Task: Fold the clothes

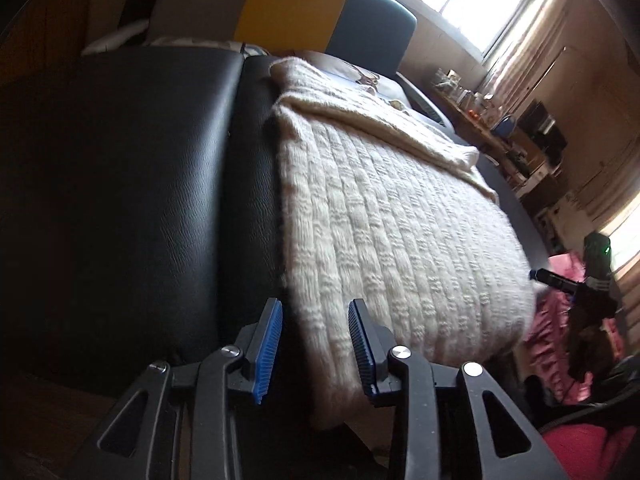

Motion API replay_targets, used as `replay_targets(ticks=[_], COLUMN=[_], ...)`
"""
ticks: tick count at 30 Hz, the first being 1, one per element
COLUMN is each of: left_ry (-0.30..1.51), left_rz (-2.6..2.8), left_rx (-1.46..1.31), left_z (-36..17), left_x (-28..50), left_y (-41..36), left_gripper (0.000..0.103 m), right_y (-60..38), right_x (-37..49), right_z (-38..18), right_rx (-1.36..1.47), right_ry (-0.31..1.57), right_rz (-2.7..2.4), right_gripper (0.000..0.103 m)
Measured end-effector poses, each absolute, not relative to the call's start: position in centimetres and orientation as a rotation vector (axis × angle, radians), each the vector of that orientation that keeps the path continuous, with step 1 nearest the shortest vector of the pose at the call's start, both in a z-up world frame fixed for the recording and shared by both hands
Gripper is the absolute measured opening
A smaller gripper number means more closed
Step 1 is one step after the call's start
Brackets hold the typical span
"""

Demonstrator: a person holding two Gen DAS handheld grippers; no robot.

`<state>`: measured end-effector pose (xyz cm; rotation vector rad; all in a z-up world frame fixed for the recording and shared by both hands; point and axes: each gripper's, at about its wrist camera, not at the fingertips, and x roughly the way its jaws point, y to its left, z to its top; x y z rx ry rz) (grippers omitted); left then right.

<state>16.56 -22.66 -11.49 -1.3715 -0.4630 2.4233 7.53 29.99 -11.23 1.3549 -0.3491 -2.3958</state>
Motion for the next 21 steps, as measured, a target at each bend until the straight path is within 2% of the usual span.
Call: replay_targets(ticks=[7,12,16,21], left_ry=[-0.464,-0.529,-0.429,-0.489], left_rz=[2.439,2.456,2.382,2.303], left_rx=[-1.363,-1.344,-1.341,-1.375], left_z=[-11.9,-12.2,-12.1,-12.5], left_x=[15.8,15.8,14.9,14.7], left_y=[-21.9,-22.5,-20.1,-20.2], left_gripper=[0.037,0.041,0.044,0.047], right_y=[33.9,34.7,34.0,32.1], right_x=[8.5,8.9,8.6,7.2], right_z=[-12.4,-12.6,-13.2,-13.9], right_rx=[1.297,1.24,1.181,1.101], right_ry=[-0.658,-0.719,-0.806,-0.891], right_rz=[-2.362,-2.296,-2.147,-2.039], right_gripper=[0.103,0.103,0.103,0.103])
